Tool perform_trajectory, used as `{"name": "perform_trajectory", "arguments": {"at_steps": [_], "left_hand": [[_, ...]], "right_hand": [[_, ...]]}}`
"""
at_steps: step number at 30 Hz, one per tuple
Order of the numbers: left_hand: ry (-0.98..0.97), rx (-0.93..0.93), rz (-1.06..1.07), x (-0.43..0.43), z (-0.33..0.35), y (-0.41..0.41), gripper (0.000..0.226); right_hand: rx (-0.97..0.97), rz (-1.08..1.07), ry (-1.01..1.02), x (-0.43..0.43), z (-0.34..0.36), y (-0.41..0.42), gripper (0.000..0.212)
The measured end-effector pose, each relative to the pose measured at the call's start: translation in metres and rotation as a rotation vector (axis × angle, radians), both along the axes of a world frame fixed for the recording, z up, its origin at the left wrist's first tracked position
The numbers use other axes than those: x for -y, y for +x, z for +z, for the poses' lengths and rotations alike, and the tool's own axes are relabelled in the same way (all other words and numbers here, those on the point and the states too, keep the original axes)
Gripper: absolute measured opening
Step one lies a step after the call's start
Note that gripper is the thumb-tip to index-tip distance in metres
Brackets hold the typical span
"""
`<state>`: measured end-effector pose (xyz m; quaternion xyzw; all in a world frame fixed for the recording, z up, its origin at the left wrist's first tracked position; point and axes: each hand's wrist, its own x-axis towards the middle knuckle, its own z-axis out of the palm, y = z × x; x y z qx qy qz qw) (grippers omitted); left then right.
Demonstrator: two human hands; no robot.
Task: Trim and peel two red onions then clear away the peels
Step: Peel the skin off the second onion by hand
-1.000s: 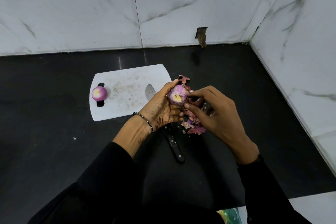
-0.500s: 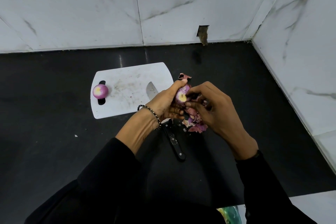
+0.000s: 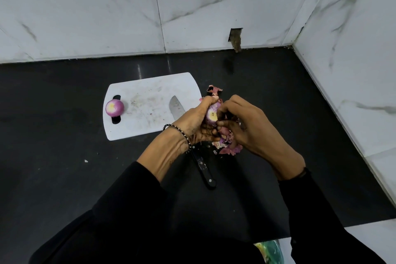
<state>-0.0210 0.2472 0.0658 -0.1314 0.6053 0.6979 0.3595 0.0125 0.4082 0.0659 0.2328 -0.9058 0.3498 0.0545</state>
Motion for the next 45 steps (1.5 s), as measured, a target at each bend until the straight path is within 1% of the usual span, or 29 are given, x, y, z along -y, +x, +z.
{"name": "perform_trajectory", "arguments": {"at_steps": [3, 8, 10, 14, 18, 25, 30, 34, 40, 42, 44, 45], "left_hand": [[0.018, 0.002, -0.007, 0.001, 0.001, -0.001, 0.049], [0.120, 0.037, 0.003, 0.008, 0.004, -0.004, 0.053], [0.158, 0.053, 0.004, 0.010, 0.004, -0.004, 0.054], [0.188, 0.050, 0.005, 0.010, 0.004, -0.001, 0.052], [0.180, 0.023, 0.020, 0.009, 0.008, -0.002, 0.051], [0.097, 0.017, 0.051, 0.006, 0.004, -0.002, 0.052], [0.073, -0.011, 0.091, 0.002, 0.004, -0.001, 0.052], [0.111, -0.026, 0.138, 0.000, 0.007, -0.002, 0.051], [0.073, -0.051, 0.141, -0.002, 0.006, -0.006, 0.051], [0.107, -0.034, 0.140, -0.001, 0.006, -0.008, 0.049], [0.167, 0.029, 0.137, 0.003, 0.004, -0.008, 0.049], [0.187, 0.064, 0.143, 0.004, 0.003, -0.007, 0.050]], "right_hand": [[-0.018, -0.029, -0.023, 0.001, -0.002, 0.002, 0.021], [0.034, -0.139, -0.215, 0.006, 0.002, 0.006, 0.018], [0.025, -0.158, -0.237, 0.007, 0.001, 0.006, 0.020], [-0.043, -0.135, -0.176, 0.006, -0.001, 0.003, 0.026], [-0.107, -0.121, -0.144, 0.007, 0.000, 0.005, 0.024], [-0.074, -0.162, -0.209, 0.010, -0.001, 0.003, 0.018], [-0.042, -0.164, -0.205, 0.013, -0.003, -0.004, 0.014], [-0.145, -0.149, -0.170, 0.018, -0.005, -0.006, 0.014], [-0.280, -0.157, -0.093, 0.025, -0.015, -0.004, 0.024], [-0.322, -0.195, -0.047, 0.028, -0.022, -0.003, 0.020], [-0.340, -0.210, -0.032, 0.030, -0.026, -0.004, 0.011], [-0.344, -0.208, -0.037, 0.030, -0.026, -0.004, 0.012]]}}
